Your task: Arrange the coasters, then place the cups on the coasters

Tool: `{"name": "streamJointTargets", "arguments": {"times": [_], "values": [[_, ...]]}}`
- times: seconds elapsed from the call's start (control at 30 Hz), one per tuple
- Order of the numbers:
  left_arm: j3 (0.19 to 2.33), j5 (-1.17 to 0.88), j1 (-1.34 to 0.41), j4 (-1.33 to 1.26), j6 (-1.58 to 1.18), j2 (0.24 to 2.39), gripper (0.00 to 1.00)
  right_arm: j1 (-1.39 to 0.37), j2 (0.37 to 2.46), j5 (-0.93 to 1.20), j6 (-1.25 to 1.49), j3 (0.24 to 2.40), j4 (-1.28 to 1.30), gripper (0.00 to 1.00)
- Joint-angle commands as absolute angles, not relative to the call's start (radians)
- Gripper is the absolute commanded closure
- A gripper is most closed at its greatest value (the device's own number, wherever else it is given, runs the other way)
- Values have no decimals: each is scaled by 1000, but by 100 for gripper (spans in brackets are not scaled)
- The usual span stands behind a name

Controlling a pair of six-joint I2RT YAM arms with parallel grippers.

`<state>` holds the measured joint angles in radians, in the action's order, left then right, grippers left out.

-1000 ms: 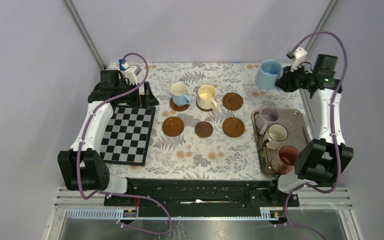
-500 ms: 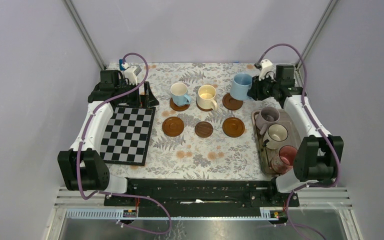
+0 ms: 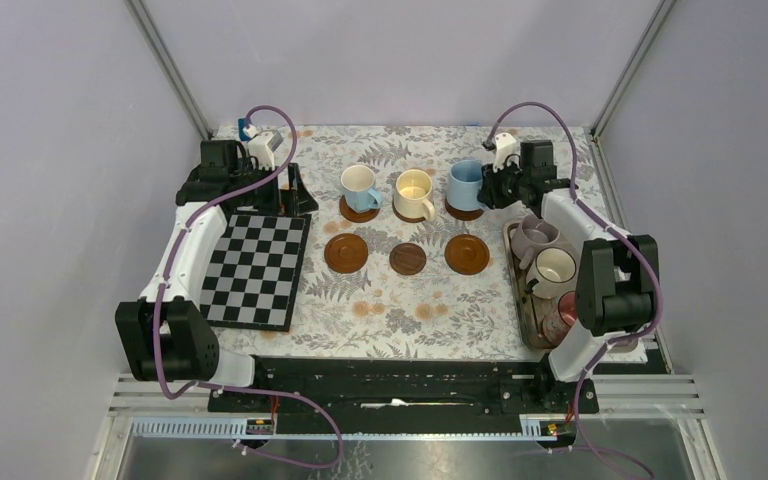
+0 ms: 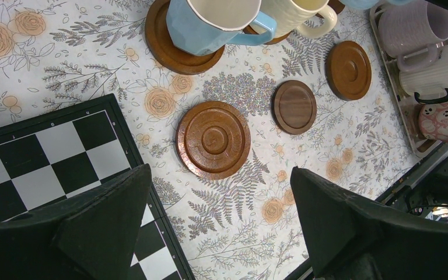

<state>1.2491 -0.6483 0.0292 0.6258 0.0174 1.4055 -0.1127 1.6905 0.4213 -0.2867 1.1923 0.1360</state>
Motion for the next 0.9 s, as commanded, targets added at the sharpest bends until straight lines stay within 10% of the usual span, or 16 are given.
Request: {"name": "streamJointTargets", "arguments": {"times": [0.0,0.6,0.87], "values": [[1247,-663,30,574,19,1402,1,-123,1692,401,-287,1222,-60,100],[1250,-666,29,574,21,1420,1,-123,1780,401,-307,1220,-60,100],[1251,-666,30,574,22,1419,1,-123,1793,398,-333,1216,-23,81]]}}
